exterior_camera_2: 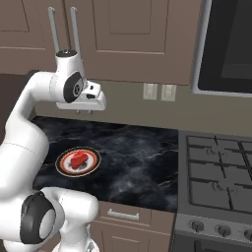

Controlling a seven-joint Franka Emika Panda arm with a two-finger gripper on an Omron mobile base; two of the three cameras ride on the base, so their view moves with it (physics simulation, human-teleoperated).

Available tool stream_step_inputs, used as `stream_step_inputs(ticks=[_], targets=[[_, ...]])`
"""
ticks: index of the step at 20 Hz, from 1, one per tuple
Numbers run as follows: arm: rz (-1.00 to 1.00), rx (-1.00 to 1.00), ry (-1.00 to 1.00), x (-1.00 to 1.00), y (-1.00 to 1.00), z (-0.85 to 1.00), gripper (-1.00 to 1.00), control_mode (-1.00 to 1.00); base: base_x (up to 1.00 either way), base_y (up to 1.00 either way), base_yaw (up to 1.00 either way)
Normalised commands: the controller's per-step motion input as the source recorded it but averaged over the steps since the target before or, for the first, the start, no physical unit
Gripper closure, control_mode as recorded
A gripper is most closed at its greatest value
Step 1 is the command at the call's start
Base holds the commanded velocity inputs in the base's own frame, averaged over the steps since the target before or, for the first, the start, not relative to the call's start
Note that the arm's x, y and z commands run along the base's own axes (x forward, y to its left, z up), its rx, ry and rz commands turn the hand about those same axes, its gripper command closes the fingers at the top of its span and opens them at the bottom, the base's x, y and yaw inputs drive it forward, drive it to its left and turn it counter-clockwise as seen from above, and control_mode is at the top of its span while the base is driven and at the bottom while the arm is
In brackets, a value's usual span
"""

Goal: Place the steak on the counter behind the older steak on the same shelf of the fridge to maintain FIFO order. Close the fridge door when finished.

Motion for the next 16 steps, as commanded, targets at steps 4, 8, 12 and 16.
stream_step_inputs(ticks=[4,8,12,16], targets=[[0.00,0.00,0.00,-0.10,0.04,0.00,-1.00,-1.00,0.00,0.00,0.00],[0.00,-0.08,0.00,-0.02,0.40,-0.22,-1.00,-1.00,0.00,0.00,0.00],[-0.03,-0.13,0.00,-0.04,0.89,-0.67,-1.00,-1.00,0.00,0.00,0.00],[-0.20,-0.06,0.06,-0.09,0.94,-1.00,-1.00,-1.00,0.00,0.00,0.00]])
